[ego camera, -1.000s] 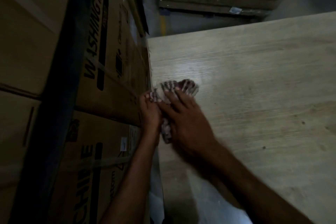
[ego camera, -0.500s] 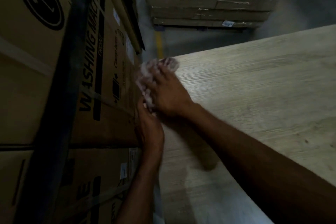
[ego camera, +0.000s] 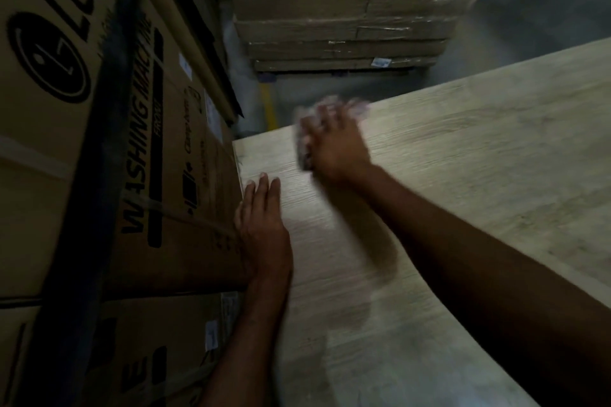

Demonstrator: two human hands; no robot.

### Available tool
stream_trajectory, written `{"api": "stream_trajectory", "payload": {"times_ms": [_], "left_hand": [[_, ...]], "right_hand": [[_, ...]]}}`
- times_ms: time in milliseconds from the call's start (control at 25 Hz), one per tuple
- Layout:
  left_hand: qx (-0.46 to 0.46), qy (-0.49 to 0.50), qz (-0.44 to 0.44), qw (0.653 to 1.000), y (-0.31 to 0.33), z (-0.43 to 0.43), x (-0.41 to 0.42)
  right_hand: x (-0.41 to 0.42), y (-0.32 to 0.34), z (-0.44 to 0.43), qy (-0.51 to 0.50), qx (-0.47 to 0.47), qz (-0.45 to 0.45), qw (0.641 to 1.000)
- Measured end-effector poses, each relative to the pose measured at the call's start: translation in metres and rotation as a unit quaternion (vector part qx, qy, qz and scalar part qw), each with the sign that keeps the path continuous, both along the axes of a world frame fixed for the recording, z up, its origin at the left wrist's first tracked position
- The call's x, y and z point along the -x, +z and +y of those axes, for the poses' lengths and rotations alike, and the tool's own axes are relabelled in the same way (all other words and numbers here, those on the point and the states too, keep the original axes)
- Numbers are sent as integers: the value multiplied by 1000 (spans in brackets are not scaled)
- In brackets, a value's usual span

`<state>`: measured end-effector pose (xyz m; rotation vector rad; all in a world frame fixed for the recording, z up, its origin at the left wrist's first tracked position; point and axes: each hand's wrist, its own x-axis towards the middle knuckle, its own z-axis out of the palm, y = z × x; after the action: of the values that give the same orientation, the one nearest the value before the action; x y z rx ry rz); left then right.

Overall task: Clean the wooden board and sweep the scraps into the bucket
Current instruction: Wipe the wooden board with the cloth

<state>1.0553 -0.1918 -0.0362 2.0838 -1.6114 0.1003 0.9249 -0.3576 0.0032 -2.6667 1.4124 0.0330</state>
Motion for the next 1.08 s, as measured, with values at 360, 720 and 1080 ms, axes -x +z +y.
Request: {"api": "stream_trajectory", "payload": {"times_ms": [360,720,1080], "left_hand": [[86,76,148,982,23,-6,8],[6,-16,95,995,9,-4,10],[-15,-61,31,998,14,3,8]], "right_hand": [[-12,3,22,196,-24,-17,980],[68,-4,90,30,-16,-13,999],[120,3,120,-179,24,-28,983]]}}
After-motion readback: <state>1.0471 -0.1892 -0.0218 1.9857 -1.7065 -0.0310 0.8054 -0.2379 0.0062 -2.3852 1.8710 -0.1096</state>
